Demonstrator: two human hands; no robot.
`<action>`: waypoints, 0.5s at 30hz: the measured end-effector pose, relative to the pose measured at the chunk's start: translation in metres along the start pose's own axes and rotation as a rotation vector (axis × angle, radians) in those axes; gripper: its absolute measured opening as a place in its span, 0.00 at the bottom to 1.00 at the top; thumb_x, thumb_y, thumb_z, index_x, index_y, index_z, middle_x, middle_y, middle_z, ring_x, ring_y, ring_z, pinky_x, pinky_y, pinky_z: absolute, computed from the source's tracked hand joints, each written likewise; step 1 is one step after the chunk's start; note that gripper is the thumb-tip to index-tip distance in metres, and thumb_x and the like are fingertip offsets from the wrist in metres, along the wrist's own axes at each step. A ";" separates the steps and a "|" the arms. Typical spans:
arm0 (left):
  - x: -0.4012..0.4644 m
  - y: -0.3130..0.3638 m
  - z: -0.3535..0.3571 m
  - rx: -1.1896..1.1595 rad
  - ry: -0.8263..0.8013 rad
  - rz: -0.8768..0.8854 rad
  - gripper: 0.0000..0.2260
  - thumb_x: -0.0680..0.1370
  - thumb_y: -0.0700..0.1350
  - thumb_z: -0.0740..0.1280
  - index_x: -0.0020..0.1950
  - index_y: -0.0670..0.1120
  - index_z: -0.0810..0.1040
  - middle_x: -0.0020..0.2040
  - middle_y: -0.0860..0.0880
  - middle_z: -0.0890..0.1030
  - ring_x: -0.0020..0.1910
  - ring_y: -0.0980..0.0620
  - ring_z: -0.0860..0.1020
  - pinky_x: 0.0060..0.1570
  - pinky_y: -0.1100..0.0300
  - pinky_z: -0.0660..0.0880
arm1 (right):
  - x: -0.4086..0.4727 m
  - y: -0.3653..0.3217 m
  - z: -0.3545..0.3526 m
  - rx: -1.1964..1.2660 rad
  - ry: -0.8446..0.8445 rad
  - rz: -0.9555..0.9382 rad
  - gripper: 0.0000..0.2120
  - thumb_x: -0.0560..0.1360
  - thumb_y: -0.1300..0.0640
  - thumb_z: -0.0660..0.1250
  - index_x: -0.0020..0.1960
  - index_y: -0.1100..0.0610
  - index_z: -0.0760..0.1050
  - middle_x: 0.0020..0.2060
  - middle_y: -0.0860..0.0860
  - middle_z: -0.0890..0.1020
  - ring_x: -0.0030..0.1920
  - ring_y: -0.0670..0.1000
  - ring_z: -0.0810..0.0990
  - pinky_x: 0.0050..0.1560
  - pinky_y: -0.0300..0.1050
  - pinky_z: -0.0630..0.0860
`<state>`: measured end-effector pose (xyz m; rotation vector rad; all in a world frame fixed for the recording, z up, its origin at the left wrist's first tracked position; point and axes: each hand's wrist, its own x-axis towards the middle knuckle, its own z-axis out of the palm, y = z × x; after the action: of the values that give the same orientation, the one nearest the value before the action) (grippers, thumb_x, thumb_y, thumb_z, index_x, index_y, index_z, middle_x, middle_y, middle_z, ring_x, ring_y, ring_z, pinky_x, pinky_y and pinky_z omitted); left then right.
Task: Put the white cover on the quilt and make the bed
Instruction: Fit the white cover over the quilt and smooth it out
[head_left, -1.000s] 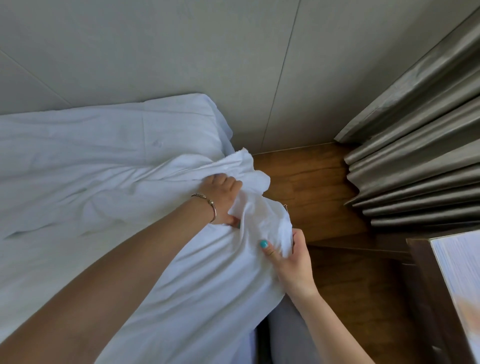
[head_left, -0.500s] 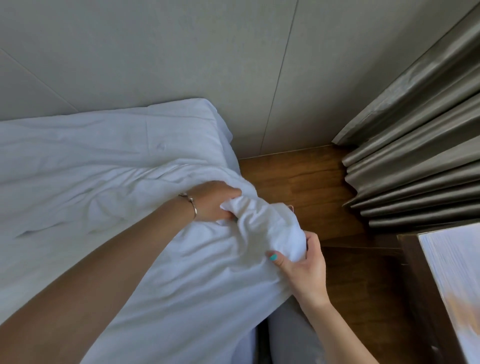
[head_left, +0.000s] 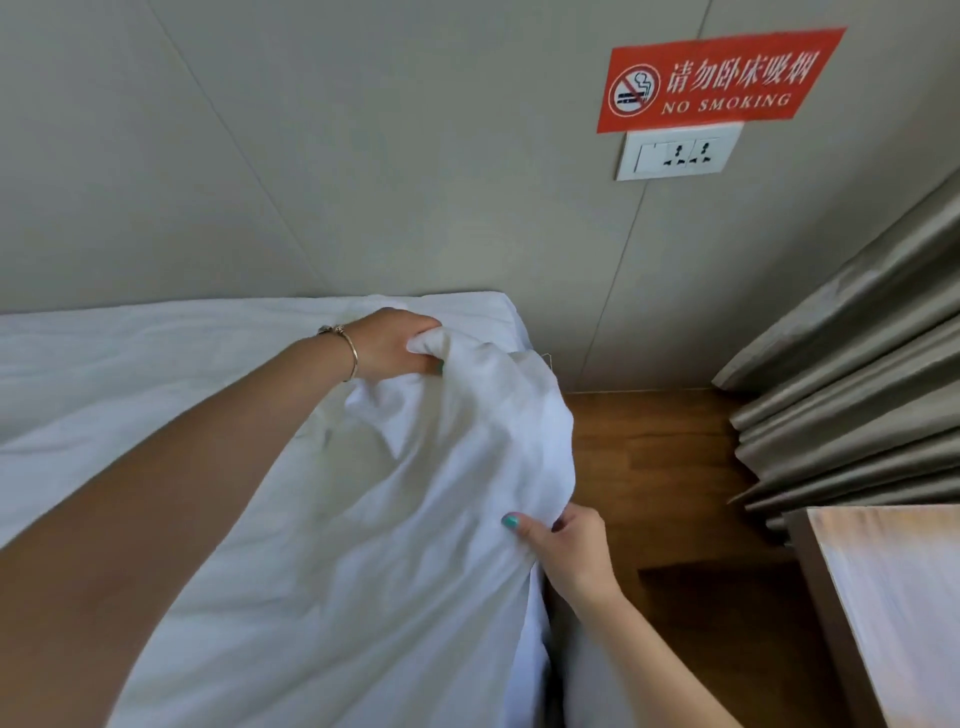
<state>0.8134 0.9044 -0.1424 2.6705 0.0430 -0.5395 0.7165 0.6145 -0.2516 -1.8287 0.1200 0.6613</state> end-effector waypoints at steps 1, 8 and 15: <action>-0.002 -0.003 0.004 -0.015 0.005 -0.009 0.07 0.76 0.53 0.69 0.42 0.55 0.73 0.44 0.53 0.79 0.49 0.48 0.77 0.51 0.54 0.73 | 0.001 -0.003 -0.007 -0.087 -0.014 -0.023 0.13 0.70 0.55 0.77 0.42 0.66 0.81 0.38 0.58 0.85 0.42 0.58 0.84 0.43 0.55 0.80; -0.011 0.024 0.003 0.039 0.142 -0.043 0.11 0.73 0.45 0.74 0.49 0.46 0.74 0.46 0.48 0.76 0.47 0.46 0.74 0.44 0.57 0.68 | -0.019 -0.010 -0.053 -0.572 -0.152 -0.223 0.07 0.78 0.56 0.68 0.46 0.58 0.81 0.39 0.51 0.84 0.36 0.48 0.82 0.43 0.47 0.81; -0.013 0.051 -0.036 0.224 0.113 -0.004 0.12 0.69 0.48 0.76 0.45 0.49 0.74 0.44 0.50 0.77 0.47 0.46 0.76 0.49 0.54 0.73 | -0.047 0.013 -0.055 -0.699 -0.037 -0.304 0.08 0.79 0.52 0.65 0.45 0.55 0.75 0.37 0.46 0.81 0.37 0.49 0.79 0.40 0.49 0.79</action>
<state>0.8197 0.8731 -0.0872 2.9183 0.0208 -0.4153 0.6930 0.5489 -0.2280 -2.4287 -0.4613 0.5542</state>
